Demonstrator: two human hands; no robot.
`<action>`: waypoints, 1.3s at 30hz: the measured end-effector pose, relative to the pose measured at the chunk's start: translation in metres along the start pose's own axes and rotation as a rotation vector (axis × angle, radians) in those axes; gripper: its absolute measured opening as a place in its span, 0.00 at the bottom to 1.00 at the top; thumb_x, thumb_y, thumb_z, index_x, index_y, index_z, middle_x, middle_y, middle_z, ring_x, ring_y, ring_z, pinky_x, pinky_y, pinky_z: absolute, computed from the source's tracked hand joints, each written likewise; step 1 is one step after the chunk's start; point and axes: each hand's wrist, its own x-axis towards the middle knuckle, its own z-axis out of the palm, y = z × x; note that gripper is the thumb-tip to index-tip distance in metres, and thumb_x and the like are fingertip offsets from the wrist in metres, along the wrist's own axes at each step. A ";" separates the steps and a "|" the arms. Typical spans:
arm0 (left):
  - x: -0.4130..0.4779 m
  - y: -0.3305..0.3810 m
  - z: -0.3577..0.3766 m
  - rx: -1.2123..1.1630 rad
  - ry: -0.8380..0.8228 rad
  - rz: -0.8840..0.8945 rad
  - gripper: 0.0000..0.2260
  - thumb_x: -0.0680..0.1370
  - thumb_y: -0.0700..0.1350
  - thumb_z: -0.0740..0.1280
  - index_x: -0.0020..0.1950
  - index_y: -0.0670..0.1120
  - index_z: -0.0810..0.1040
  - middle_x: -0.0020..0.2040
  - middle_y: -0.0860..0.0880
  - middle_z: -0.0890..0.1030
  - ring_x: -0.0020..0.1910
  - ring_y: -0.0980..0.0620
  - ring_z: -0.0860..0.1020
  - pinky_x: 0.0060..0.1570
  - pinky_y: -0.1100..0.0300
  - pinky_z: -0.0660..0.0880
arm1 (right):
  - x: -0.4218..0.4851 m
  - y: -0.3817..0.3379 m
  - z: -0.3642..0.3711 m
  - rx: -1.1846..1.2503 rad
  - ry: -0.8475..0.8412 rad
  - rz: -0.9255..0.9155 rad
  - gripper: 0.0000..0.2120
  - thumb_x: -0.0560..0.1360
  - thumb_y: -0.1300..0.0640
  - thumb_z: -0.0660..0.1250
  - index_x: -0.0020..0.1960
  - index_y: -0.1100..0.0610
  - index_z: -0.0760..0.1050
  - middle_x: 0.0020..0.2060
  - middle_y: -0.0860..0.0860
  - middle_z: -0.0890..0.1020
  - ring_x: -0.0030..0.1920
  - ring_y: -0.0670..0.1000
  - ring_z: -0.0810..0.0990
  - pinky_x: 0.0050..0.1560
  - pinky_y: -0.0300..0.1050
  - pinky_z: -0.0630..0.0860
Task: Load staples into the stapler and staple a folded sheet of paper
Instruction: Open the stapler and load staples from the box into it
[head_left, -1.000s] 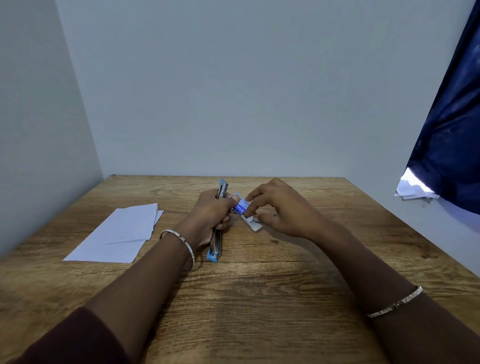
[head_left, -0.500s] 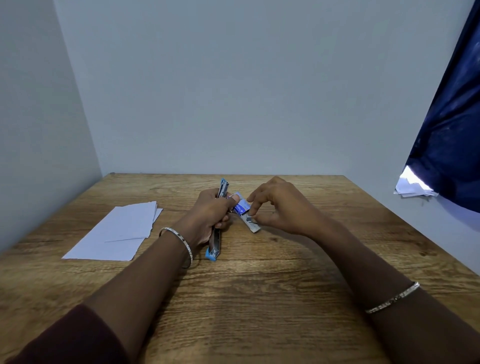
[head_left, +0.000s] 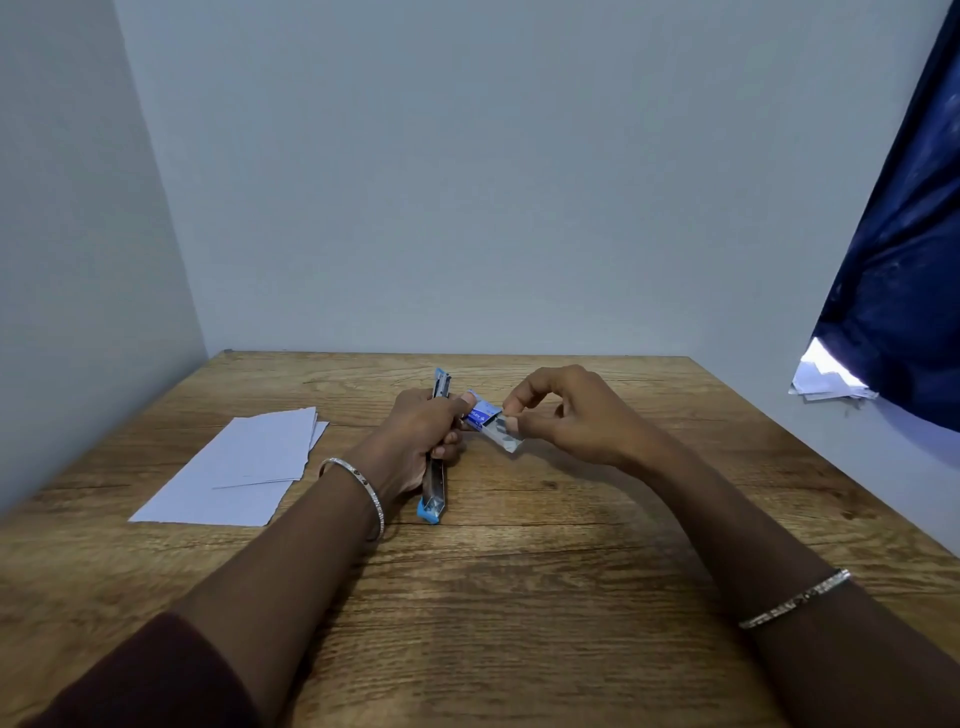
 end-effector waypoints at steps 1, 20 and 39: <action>0.000 0.000 0.000 -0.002 0.004 -0.004 0.05 0.82 0.37 0.66 0.52 0.36 0.74 0.33 0.43 0.72 0.14 0.59 0.63 0.14 0.70 0.57 | 0.000 0.000 0.000 0.032 0.014 0.017 0.03 0.72 0.57 0.75 0.45 0.54 0.85 0.45 0.48 0.85 0.38 0.36 0.77 0.40 0.36 0.67; -0.001 0.001 0.000 0.011 -0.005 -0.035 0.05 0.82 0.39 0.67 0.52 0.37 0.73 0.28 0.46 0.69 0.15 0.57 0.62 0.14 0.68 0.58 | -0.002 -0.010 0.001 0.036 0.101 -0.085 0.07 0.68 0.66 0.76 0.44 0.58 0.82 0.36 0.49 0.84 0.32 0.40 0.77 0.32 0.27 0.69; 0.000 0.002 -0.001 0.052 0.004 -0.044 0.07 0.82 0.40 0.67 0.54 0.36 0.74 0.28 0.46 0.70 0.14 0.58 0.63 0.13 0.67 0.59 | 0.000 -0.012 0.000 -0.030 0.131 -0.111 0.08 0.70 0.59 0.79 0.49 0.58 0.87 0.34 0.43 0.83 0.34 0.36 0.79 0.36 0.25 0.71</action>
